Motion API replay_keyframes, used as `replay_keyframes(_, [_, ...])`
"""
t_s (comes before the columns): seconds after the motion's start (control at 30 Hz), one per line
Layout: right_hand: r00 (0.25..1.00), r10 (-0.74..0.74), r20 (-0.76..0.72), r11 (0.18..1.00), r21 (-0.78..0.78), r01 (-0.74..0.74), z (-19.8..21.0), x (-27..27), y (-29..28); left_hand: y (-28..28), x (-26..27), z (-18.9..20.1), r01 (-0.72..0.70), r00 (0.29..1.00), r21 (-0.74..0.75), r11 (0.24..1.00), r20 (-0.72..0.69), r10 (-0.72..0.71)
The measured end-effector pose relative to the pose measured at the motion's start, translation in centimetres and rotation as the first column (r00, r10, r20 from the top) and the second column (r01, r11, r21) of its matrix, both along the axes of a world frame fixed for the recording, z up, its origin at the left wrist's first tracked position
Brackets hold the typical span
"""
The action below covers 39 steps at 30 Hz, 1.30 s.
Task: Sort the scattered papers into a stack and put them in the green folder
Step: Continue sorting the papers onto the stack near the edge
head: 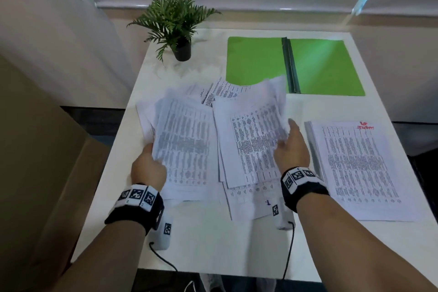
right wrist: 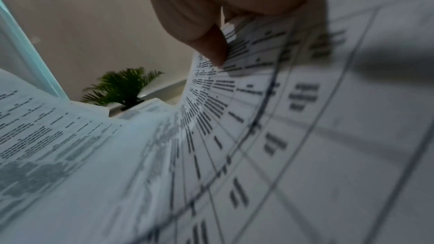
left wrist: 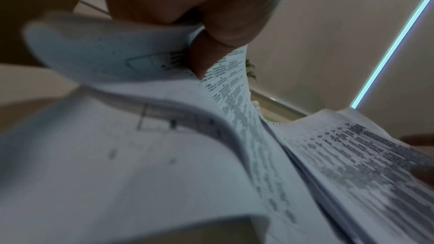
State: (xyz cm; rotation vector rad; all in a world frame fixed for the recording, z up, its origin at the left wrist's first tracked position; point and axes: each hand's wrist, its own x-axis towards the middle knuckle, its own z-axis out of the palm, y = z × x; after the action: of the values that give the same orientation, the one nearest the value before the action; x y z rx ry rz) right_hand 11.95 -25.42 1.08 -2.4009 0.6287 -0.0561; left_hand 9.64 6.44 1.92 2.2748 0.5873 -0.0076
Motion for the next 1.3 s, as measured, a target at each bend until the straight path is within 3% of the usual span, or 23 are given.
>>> replay_keyframes(0.03, [1.000, 0.028, 0.010, 0.999, 0.038, -0.029, 0.5, 0.1, 0.0, 0.1, -0.2, 0.7, -0.022, 0.999, 0.022, 1.000, 0.026, 0.021])
replay_keyframes(0.1, [0.992, 0.118, 0.038, 0.990, -0.077, -0.115, 1.7, 0.1, 0.1, 0.3, -0.6, 1.9, -0.055, 0.996, 0.060, 0.997, 0.073, 0.050])
replay_keyframes(0.2, [0.976, 0.055, 0.211, 0.986, -0.167, -0.020, 4.4, -0.2, 0.0, 0.3, -1.3, 3.5, -0.113, 0.985, 0.057, 0.992, 0.140, 0.104])
replay_keyframes(0.4, [0.863, -0.046, 0.503, 0.991, -0.083, 0.101, 11.2, -0.3, -0.7, -0.6, -2.0, 6.5, -0.274, 0.916, -0.131, 0.953, 0.267, 0.300])
replay_keyframes(0.5, [0.756, -0.005, 0.654, 0.994, -0.078, 0.074, 14.1, -0.2, -0.6, -1.3, -2.3, 7.0, -0.280, 0.909, -0.215, 0.936, 0.256, 0.330])
replay_keyframes(0.57, [0.731, 0.023, 0.682, 1.000, -0.030, -0.003, 15.2, 0.1, -0.4, -1.7, -2.6, 6.7, -0.251, 0.926, -0.285, 0.925, 0.209, 0.316])
replay_keyframes(0.63, [0.804, 0.023, 0.594, 0.991, 0.092, -0.096, 14.5, 0.8, -0.1, -1.9, -3.2, 5.8, -0.211, 0.953, -0.371, 0.904, 0.127, 0.275])
replay_keyframes(0.77, [0.977, 0.050, 0.207, 0.930, 0.347, -0.121, 9.3, 0.5, 1.6, -1.7, -4.8, 2.1, -0.212, 0.977, -0.574, 0.791, -0.116, 0.177])
replay_keyframes(0.93, [0.972, 0.161, -0.170, 0.899, 0.431, -0.073, 2.2, -3.8, 4.8, -2.3, -7.2, -1.4, -0.331, 0.942, -0.738, 0.588, -0.296, 0.158])
replay_keyframes(0.97, [0.961, 0.181, -0.210, 0.894, 0.442, -0.072, 1.4, -4.6, 5.4, -2.1, -7.5, -2.3, -0.332, 0.938, -0.731, 0.596, -0.322, 0.128])
replay_keyframes(1.1, [0.917, 0.278, -0.286, 0.836, 0.543, -0.084, -0.1, -6.4, 7.2, -0.4, -7.7, -6.2, -0.198, 0.958, -0.585, 0.787, -0.284, 0.030])
replay_keyframes(1.2, [0.920, 0.324, -0.222, 0.813, 0.563, -0.150, 0.4, -5.9, 7.4, -0.1, -7.5, -2.9, -0.136, 0.980, -0.565, 0.814, -0.195, 0.028])
replay_keyframes(1.3, [0.930, 0.306, -0.205, 0.754, 0.648, -0.106, 1.6, -4.2, 6.9, 0.4, -7.5, 1.5, -0.079, 0.994, -0.567, 0.820, -0.104, 0.024])
